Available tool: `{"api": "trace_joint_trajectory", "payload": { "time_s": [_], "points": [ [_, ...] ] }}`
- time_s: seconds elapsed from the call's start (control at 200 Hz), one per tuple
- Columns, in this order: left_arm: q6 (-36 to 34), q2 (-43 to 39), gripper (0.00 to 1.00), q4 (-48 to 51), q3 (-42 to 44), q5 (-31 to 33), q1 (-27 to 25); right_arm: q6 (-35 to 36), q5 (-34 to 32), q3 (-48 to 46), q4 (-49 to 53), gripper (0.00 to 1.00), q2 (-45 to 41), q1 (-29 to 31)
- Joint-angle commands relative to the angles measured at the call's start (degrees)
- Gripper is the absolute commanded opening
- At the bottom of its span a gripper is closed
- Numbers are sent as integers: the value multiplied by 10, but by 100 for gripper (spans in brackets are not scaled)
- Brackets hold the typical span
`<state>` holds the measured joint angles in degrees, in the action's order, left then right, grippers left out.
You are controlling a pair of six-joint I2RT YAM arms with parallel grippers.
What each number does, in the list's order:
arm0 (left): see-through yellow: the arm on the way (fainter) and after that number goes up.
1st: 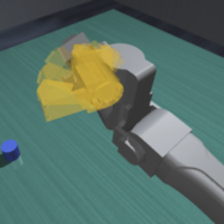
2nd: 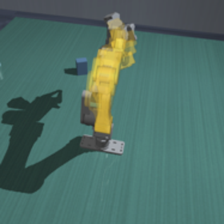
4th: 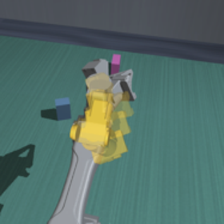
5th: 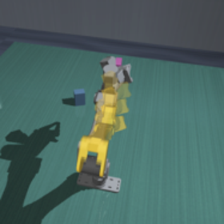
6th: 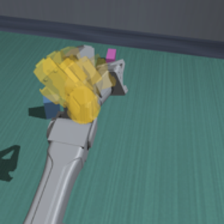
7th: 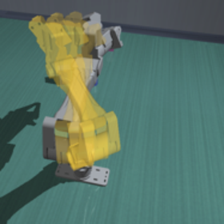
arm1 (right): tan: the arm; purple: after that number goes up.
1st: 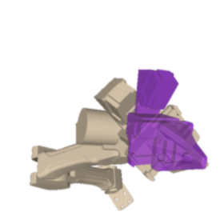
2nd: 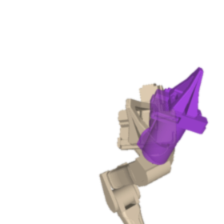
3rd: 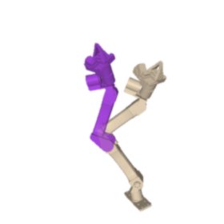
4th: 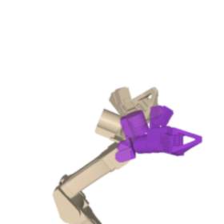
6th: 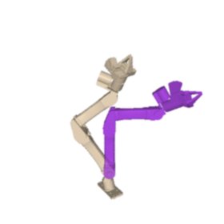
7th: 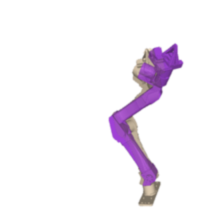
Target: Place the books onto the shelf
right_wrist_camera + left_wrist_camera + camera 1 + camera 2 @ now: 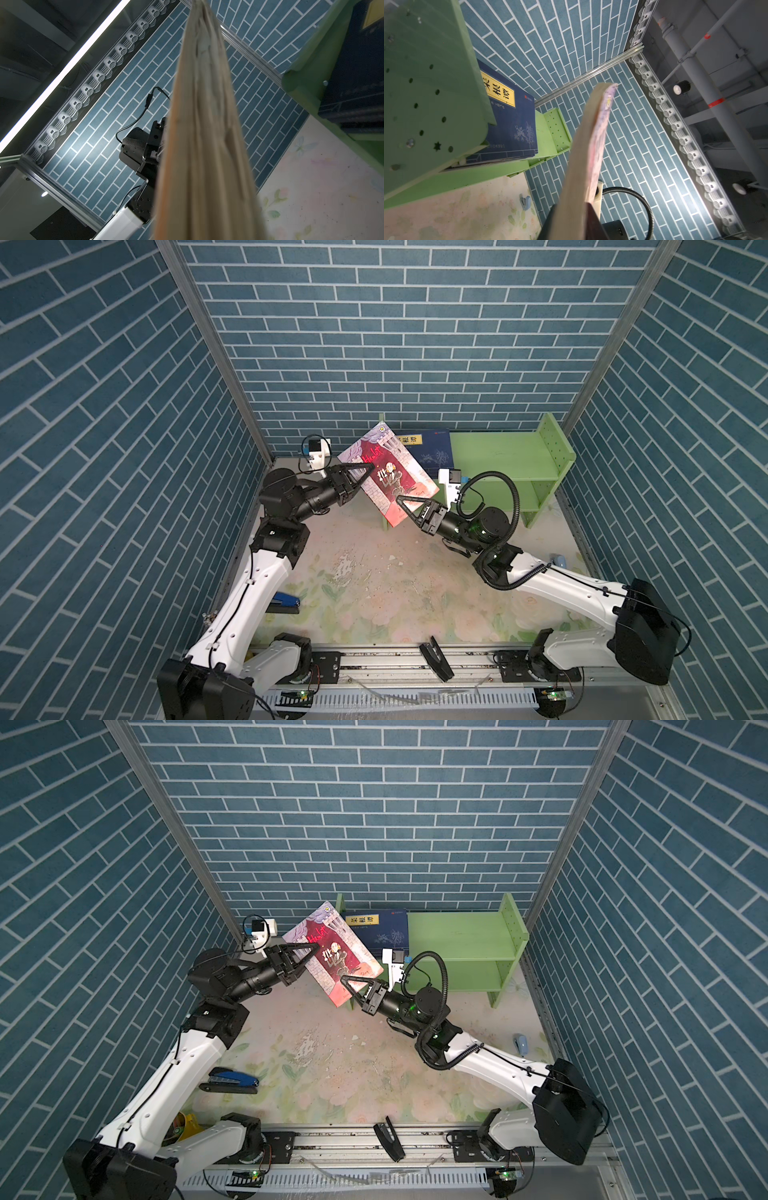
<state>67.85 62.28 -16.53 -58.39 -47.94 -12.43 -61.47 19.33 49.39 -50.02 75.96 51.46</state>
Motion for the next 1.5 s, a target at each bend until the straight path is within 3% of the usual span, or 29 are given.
{"api": "trace_joint_trajectory", "payload": {
  "time_s": [0.0, 0.07, 0.16, 0.3, 0.44, 0.635, 0.755, 0.84, 1.045, 1.155, 1.26, 1.34, 1.43, 1.496],
  "points": [
    [-106, -22, 60, 51, -1, -38, -1, 9, 30, -7, 1, 0, -47, -15],
    [-203, -35, 68, 134, -15, -66, 7, 29, 65, -10, 85, 0, -98, -36],
    [-283, -43, 76, 202, -24, -128, 27, 89, 101, 5, 274, 0, -180, -65],
    [-309, -51, 82, 201, -12, -234, 57, 210, 163, 73, 587, 0, -261, -103],
    [-306, -45, 86, 195, -11, -307, 56, 272, 228, 122, 756, 0, -279, -123],
    [-300, -30, 88, 199, -14, -364, 15, 304, 261, 140, 821, 0, -287, -124],
    [-356, -20, 88, 273, -19, -386, -31, 305, 286, 142, 814, 0, -286, -124],
    [-400, -18, 87, 312, -23, -374, -48, 305, 298, 145, 810, 0, -282, -125],
    [-395, 2, 82, 309, -26, -363, -58, 305, 315, 145, 806, 0, -278, -124],
    [-393, 4, 65, 306, -25, -366, -82, 307, 328, 134, 801, 0, -267, -124],
    [-391, 9, 29, 306, -23, -366, -93, 312, 326, 128, 798, 0, -255, -124],
    [-389, 8, 2, 299, -23, -358, -94, 314, 310, 126, 799, 20, -252, -124],
    [-379, 5, 0, 281, -23, -336, -94, 311, 262, 117, 801, 38, -265, -125],
    [-379, 3, 0, 272, -23, -308, -92, 297, 231, 94, 787, 44, -287, -126]
  ]
}}
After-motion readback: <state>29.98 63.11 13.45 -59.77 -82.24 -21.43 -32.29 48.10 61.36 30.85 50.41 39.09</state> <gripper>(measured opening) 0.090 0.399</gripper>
